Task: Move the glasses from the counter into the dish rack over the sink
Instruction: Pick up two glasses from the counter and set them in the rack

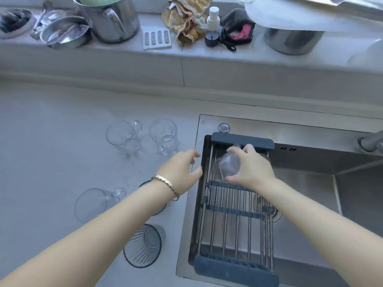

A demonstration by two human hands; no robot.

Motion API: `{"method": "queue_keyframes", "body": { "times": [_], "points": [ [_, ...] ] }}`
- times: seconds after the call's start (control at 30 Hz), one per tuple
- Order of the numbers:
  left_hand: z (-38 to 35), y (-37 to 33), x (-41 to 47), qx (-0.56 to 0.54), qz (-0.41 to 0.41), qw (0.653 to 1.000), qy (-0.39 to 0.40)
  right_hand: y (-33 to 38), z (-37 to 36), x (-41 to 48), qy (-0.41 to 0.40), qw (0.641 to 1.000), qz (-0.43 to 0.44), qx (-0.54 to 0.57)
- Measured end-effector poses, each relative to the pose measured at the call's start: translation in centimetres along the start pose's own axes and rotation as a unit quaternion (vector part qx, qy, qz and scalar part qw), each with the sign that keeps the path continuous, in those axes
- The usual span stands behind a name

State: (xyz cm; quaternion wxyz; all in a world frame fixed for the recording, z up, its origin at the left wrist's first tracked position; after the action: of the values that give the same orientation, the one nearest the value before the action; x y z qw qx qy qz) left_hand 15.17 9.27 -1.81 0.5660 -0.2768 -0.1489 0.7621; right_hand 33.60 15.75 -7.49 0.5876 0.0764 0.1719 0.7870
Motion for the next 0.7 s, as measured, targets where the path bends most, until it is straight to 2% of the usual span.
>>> {"method": "queue_keyframes", "body": {
  "times": [0.17, 0.37, 0.43, 0.5, 0.53, 0.6, 0.7],
  "points": [
    [1.7, 3.3, -1.7, 0.066, -0.013, 0.998, -0.020, 1.3, -3.3, 2.5, 0.055, 0.989, -0.002, -0.140],
    [4.4, 6.1, -3.3, 0.065, 0.010, 0.995, -0.072, 1.3, -4.1, 0.9, 0.073, 0.984, -0.067, -0.147],
    [5.8, 7.3, -3.7, 0.085, 0.009, 0.992, -0.088, 2.3, -3.0, 0.1, 0.044, 0.986, -0.051, -0.156],
    [7.0, 8.9, -4.3, 0.147, 0.018, 0.986, -0.081, 4.5, -2.0, -0.9, -0.005, 0.998, 0.010, -0.069],
    [7.5, 9.8, -4.7, 0.193, 0.032, 0.978, -0.064, 6.0, -1.7, -1.6, 0.001, 0.999, 0.041, 0.010],
    [8.1, 11.9, -5.7, 0.282, 0.079, 0.956, -0.013, 9.5, -2.0, -3.5, 0.085, 0.983, 0.091, 0.138],
    [7.9, 14.4, -6.9, 0.310, 0.159, 0.936, 0.049, 13.4, -4.3, -5.7, 0.181, 0.956, 0.123, 0.193]
  ]
}}
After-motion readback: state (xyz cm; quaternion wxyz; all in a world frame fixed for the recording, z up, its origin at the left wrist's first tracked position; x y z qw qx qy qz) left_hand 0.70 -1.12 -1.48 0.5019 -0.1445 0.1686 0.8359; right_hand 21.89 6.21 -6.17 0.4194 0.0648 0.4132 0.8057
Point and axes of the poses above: each hand's wrist, its own x-axis towards the middle knuckle, its own z-axis out of the back of the hand, y = z × x, the point moved 3 cm from there along x, towards the middle knuckle, and after that the axes turned 13 degrees about -y, right-handed, at the moved point
